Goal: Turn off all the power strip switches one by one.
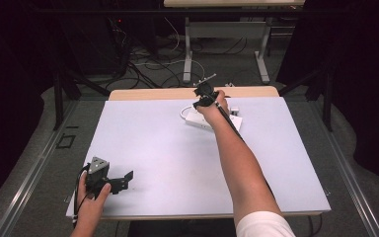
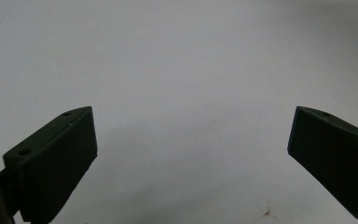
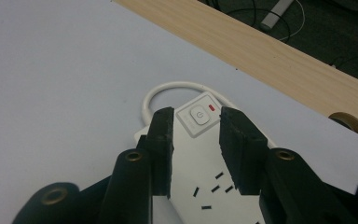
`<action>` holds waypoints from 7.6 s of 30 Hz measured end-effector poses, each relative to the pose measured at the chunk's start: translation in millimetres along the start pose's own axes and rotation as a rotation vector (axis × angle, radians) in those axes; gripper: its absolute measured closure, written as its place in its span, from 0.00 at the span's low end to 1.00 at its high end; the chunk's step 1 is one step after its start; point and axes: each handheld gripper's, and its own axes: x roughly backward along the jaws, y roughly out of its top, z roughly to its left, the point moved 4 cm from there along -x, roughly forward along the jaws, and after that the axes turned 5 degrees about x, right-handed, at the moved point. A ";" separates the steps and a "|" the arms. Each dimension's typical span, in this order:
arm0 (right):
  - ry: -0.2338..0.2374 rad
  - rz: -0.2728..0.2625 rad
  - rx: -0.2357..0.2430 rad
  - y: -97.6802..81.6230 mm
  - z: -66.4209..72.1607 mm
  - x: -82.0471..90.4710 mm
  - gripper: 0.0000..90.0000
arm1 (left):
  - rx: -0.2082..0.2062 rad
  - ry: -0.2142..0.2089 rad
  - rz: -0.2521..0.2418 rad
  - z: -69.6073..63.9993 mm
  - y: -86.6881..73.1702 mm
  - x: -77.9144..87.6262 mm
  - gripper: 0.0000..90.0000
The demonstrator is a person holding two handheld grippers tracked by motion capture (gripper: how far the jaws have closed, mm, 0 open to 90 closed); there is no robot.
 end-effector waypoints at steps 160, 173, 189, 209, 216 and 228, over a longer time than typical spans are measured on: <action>-0.014 0.028 -0.045 -10.6 -16.1 -56.8 1.00 | -0.015 -0.003 0.012 0.7 -2.5 2.3 0.02; -0.028 0.059 -0.058 -20.9 -26.6 -51.8 1.00 | -0.015 -0.004 0.013 -0.1 -2.7 0.9 0.02; -0.059 0.109 -0.075 -34.4 -42.8 -39.7 1.00 | -0.021 -0.007 0.017 -2.4 -2.0 -0.9 0.02; -0.056 0.130 -0.141 -42.7 -47.8 -38.2 1.00 | -0.024 -0.006 0.014 -2.2 -2.0 0.1 0.02; -0.057 0.108 -0.155 -47.6 -48.6 -39.0 1.00 | -0.022 -0.005 0.010 -2.3 -2.1 0.3 0.02; -0.060 0.103 -0.147 -48.2 -48.1 -38.6 1.00 | -0.025 -0.008 0.015 -3.7 -1.8 -1.7 0.02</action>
